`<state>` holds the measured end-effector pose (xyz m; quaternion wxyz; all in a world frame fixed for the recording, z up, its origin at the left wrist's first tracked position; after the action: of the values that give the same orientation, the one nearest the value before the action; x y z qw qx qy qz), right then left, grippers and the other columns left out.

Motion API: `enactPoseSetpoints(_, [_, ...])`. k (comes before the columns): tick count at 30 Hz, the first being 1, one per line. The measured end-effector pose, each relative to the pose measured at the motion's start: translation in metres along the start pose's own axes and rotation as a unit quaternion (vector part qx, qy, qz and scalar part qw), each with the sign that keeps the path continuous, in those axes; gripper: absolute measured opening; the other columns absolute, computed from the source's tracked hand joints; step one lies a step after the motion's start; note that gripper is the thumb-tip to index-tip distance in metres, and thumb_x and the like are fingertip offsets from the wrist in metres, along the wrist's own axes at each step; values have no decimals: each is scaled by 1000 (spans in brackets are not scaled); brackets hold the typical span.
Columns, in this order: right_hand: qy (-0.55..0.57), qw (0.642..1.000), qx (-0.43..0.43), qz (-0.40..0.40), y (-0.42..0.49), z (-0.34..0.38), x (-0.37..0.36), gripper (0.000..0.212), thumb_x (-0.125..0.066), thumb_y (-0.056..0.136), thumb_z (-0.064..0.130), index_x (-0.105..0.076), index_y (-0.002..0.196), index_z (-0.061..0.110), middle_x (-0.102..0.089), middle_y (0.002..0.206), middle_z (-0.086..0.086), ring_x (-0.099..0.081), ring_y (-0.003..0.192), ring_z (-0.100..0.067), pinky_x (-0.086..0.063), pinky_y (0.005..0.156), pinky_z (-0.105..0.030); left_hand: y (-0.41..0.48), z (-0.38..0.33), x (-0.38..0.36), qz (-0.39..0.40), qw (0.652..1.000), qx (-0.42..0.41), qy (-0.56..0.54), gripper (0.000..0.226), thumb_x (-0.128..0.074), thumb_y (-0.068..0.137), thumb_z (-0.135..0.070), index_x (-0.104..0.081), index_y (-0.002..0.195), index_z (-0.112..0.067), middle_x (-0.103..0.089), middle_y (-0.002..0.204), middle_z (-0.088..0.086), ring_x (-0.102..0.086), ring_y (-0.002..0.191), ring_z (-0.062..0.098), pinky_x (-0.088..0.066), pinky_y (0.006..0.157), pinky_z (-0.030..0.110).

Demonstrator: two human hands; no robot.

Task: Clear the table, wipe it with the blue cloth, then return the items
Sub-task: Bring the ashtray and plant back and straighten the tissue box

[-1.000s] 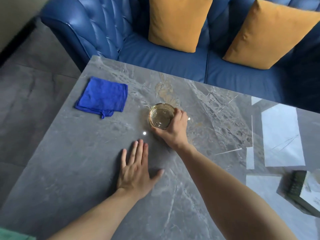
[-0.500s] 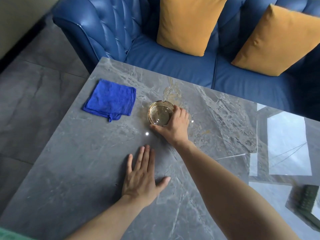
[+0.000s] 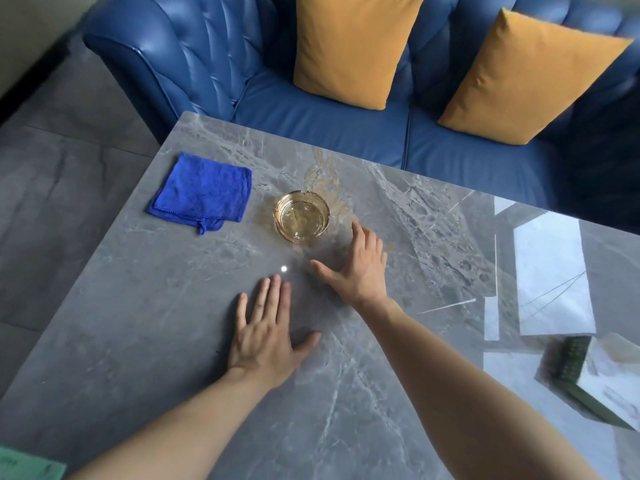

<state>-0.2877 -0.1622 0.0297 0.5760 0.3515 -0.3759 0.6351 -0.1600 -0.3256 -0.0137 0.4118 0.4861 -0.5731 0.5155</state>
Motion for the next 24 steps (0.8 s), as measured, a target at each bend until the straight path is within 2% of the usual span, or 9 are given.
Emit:
enactPoseSetpoints(3, [-47,999,6,4,-29,-23,18,107,-47,77,86,-34,154,13,-43,149,-9,-41,132,-32,-36,109,-49,0,0,-1,-1,1000,1,1,107,-26,83,-83,-14,160,-10,-9,169,8,-6,157,22,-9,124,57])
enactPoseSetpoints(6, [-81,997,12,12,-58,-51,33,91,-53,84,77,-39,152,17,-45,149,-6,-41,135,-31,-36,110,-49,0,-2,0,18,1000,8,12,107,-24,83,-83,-9,160,-10,-6,170,9,-2,157,23,-7,123,58])
enactPoseSetpoints(8, [-100,995,7,16,-77,-69,43,85,-52,86,74,-43,149,18,-47,149,-4,-43,135,-30,-38,109,-49,3,-9,5,39,999,13,17,107,-30,85,-79,-8,160,-7,-4,169,13,1,157,26,-4,123,58])
enactPoseSetpoints(11, [-122,992,-3,16,-106,-95,57,78,-49,87,71,-50,145,19,-52,145,-1,-47,133,-28,-40,106,-47,5,-28,22,46,998,19,26,97,-44,87,-67,-21,156,-3,-16,166,21,-11,155,34,-12,124,54])
enactPoseSetpoints(13, [-132,991,-10,10,-125,-112,68,75,-48,87,70,-53,142,20,-55,143,0,-49,132,-28,-42,104,-46,4,-47,32,20,1000,-11,19,88,-49,87,-60,-32,153,-5,-29,162,21,-23,152,33,-20,122,52])
enactPoseSetpoints(15, [-142,990,-22,7,-144,-130,81,74,-46,86,69,-55,141,19,-56,141,0,-50,131,-28,-43,103,-46,-1,-73,38,5,998,-57,14,85,-43,86,-59,-37,152,-6,-34,161,18,-28,150,31,-23,122,50])
enactPoseSetpoints(20, [-151,987,-62,-11,-193,-182,117,71,-55,85,65,-57,139,18,-59,139,-1,-52,130,-28,-43,102,-47,-18,-150,41,36,989,-141,16,81,-37,94,-60,-23,158,-12,-19,167,11,-13,155,25,-14,125,47])
enactPoseSetpoints(24, [-159,982,-97,-19,-234,-224,145,68,-60,86,62,-58,138,19,-60,138,0,-53,129,-26,-44,99,-46,-37,-211,39,59,980,-188,15,79,-35,96,-60,-22,158,-13,-19,168,10,-16,155,24,-17,124,44])
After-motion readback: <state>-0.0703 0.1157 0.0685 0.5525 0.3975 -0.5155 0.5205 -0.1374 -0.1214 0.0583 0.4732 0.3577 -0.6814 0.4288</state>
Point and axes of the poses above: each hand's wrist, its own y-axis towards the middle knuckle, its own x-axis out of the back of the hand, z = x × y, the point moved 5 cm from there along y, towards the middle knuckle
